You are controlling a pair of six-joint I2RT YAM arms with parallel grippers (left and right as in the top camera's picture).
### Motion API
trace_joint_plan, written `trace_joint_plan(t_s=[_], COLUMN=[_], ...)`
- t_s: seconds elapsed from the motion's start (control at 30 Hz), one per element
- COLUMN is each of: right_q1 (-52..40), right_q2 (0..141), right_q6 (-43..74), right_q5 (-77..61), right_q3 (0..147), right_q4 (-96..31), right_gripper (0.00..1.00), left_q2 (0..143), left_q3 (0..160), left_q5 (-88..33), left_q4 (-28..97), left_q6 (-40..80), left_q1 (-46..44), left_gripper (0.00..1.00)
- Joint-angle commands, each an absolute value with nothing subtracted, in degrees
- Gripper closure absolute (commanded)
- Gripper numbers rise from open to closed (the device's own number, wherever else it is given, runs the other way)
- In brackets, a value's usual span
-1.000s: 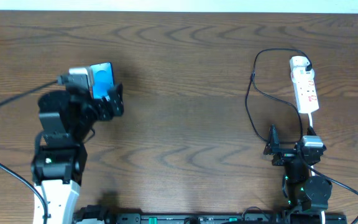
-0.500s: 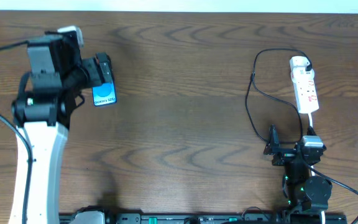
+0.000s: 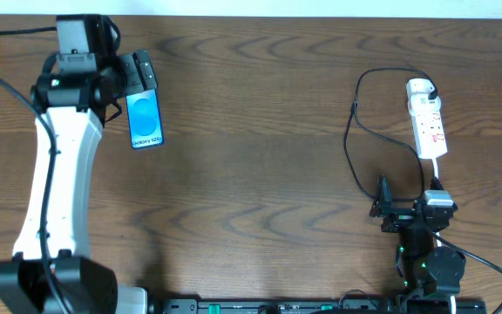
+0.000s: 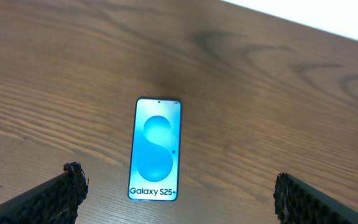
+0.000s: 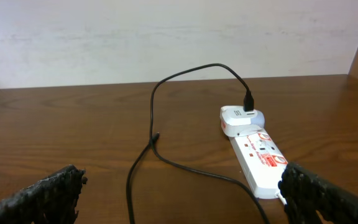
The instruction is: Plug charger to phone and switch on socket
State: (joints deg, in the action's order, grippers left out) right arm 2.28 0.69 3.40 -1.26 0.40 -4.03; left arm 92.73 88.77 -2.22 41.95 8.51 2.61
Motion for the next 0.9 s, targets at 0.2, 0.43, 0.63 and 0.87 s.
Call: trace_joint_plan(t_s=[0.2,0.43,0.63,0.87], right_q1=[2.22,2.22,2.22,2.22], right_q2=[0.38,0.38,0.38,0.38], right_q6=[3.55,3.55,3.55,3.55], right_q5=[-0.78,-0.78,-0.78,-0.78], right_q3=[0.32,0.32,0.32,0.32], right_q4=[-4.29,-4.29,-4.29,-4.29], right_gripper=[0.01,0.01,0.01,0.01], left_q2=[101.93,108.81,111.39,114.06], left_q3=[89.91,89.91,89.86,89.43], left_q5=[-0.64,-0.58,-0.58,1.26], left_q4=[41.93,41.1,39.29,37.93], left_q6=[7.9,6.07,6.07,6.07], left_q1=[2.76,2.79,2.83,2.83], left_gripper=[0.02,0.02,0.02,0.02])
